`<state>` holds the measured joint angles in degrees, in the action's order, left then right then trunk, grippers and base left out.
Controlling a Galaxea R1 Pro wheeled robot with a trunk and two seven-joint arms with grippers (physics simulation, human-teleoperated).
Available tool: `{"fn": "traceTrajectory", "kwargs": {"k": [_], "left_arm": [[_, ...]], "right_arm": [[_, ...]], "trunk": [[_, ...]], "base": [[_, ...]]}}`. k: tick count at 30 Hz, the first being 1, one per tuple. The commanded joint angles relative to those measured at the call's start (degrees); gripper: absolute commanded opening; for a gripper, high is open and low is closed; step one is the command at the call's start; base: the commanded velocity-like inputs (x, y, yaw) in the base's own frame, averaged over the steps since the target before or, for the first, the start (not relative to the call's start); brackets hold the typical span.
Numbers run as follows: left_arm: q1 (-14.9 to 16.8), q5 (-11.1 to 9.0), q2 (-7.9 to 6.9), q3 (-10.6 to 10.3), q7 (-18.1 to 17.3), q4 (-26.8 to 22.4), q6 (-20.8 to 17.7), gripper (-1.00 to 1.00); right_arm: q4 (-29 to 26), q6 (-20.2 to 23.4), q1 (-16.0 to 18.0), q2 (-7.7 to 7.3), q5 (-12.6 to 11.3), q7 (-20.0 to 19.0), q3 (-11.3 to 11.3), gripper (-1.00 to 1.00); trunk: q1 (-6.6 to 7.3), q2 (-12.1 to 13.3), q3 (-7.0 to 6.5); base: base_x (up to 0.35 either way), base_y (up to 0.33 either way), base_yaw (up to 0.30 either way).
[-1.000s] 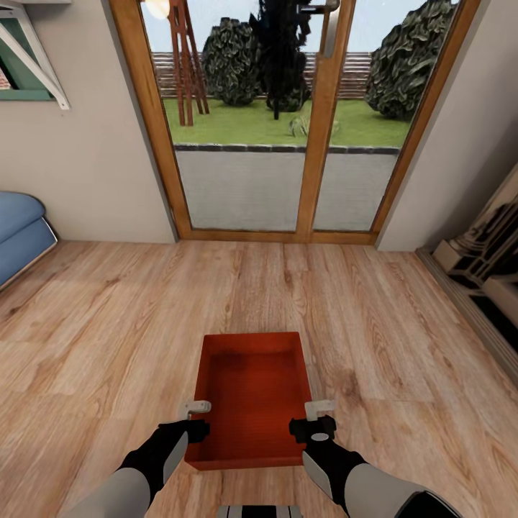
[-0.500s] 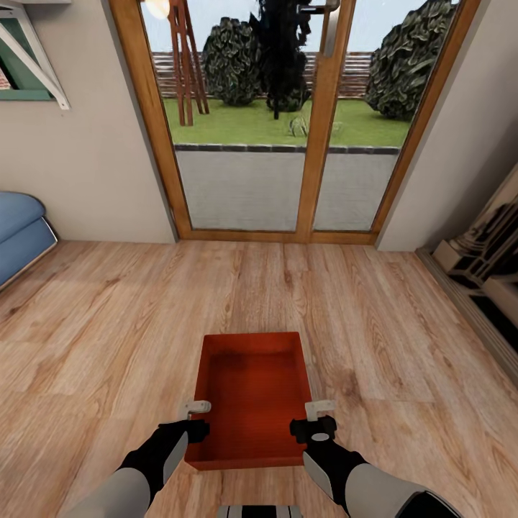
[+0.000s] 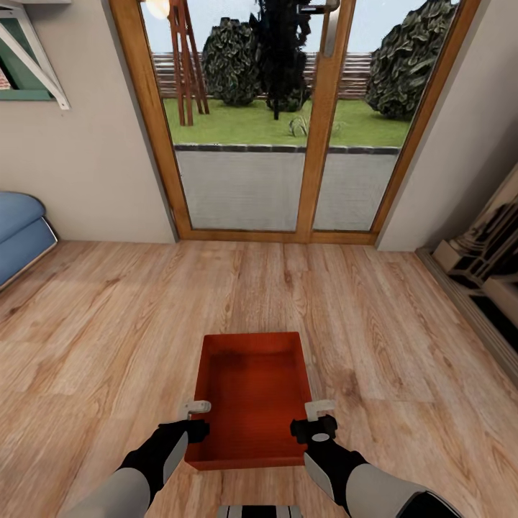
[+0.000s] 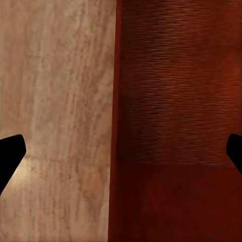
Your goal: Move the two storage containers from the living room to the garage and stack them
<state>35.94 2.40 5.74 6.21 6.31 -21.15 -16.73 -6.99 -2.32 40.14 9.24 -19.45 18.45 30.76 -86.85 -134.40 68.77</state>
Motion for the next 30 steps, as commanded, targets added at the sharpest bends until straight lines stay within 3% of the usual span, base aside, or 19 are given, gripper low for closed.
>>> {"fn": "traceTrajectory", "kwargs": {"k": [1,4,12,30], "left_arm": [[0.00,0.24,0.06,0.38,0.02,-0.12,-0.32,1.00],[0.00,0.24,0.06,0.38,0.03,-0.12,-0.32,1.00],[0.00,0.24,0.06,0.39,0.02,-0.12,-0.32,1.00],[0.00,0.24,0.06,0.37,0.02,-0.12,-0.32,1.00]], "right_arm": [[0.05,-0.25,0.05,-0.10,-0.60,0.18,0.44,1.00],[0.03,-0.23,0.03,-0.62,-0.60,0.18,0.44,1.00],[0.03,-0.24,0.05,-1.02,-0.61,0.18,0.44,1.00],[-0.01,-0.23,0.04,-1.07,-0.59,0.18,0.44,1.00]], "trunk": [[0.01,-0.02,0.04],[0.01,-0.02,0.04],[-1.75,-3.22,1.48],[-2.19,-4.03,1.84]], "base": [[0.000,0.000,0.000],[0.000,0.000,0.000],[0.000,0.000,0.000],[0.000,0.000,0.000]]}}
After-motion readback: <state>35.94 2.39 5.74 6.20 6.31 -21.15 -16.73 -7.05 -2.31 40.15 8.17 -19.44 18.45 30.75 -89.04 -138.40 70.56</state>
